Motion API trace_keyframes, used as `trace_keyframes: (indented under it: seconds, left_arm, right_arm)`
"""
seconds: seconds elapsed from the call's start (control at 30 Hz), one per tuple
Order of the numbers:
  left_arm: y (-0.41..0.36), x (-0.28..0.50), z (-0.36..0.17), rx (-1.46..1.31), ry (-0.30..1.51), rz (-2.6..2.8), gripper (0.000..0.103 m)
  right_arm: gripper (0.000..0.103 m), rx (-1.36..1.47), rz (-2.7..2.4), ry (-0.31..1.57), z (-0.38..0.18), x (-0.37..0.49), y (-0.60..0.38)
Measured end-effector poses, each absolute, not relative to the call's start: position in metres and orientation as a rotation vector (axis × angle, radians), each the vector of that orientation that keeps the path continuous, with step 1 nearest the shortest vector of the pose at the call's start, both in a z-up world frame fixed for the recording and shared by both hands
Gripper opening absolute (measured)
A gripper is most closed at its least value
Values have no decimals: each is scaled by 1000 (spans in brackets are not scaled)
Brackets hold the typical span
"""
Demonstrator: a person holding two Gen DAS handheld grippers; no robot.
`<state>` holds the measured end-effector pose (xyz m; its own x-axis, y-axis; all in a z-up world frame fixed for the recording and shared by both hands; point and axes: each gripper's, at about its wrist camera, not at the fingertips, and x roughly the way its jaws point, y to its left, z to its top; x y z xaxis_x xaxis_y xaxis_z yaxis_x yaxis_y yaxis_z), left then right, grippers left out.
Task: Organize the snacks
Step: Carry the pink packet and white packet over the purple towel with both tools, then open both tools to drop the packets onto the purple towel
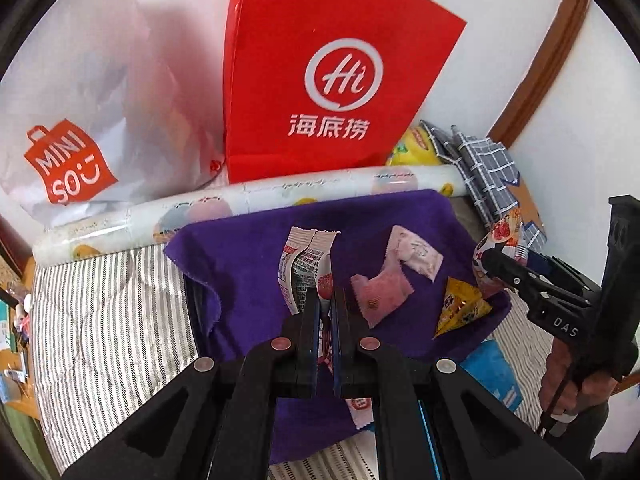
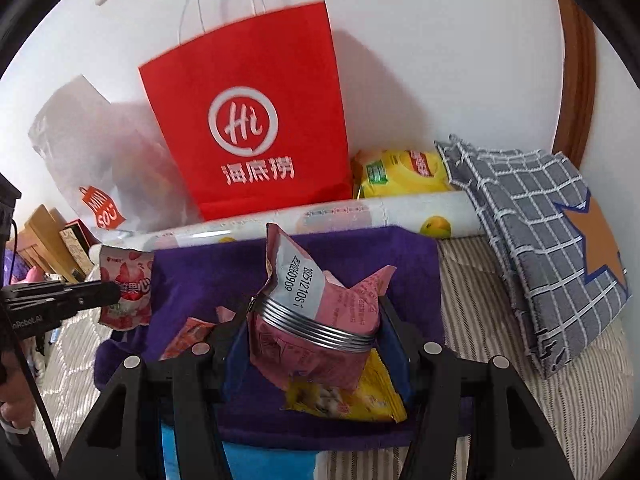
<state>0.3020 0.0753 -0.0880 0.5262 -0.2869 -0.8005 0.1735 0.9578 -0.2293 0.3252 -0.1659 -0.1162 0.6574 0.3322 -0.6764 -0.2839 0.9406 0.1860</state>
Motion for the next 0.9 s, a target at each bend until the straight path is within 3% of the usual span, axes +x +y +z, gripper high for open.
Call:
trace_keyframes:
  seconds: [0.9]
  left_arm:
    - [60,305,-108,-92,1054,-304,5]
  right_arm:
    - [58,94,391,791,-124,326,-170]
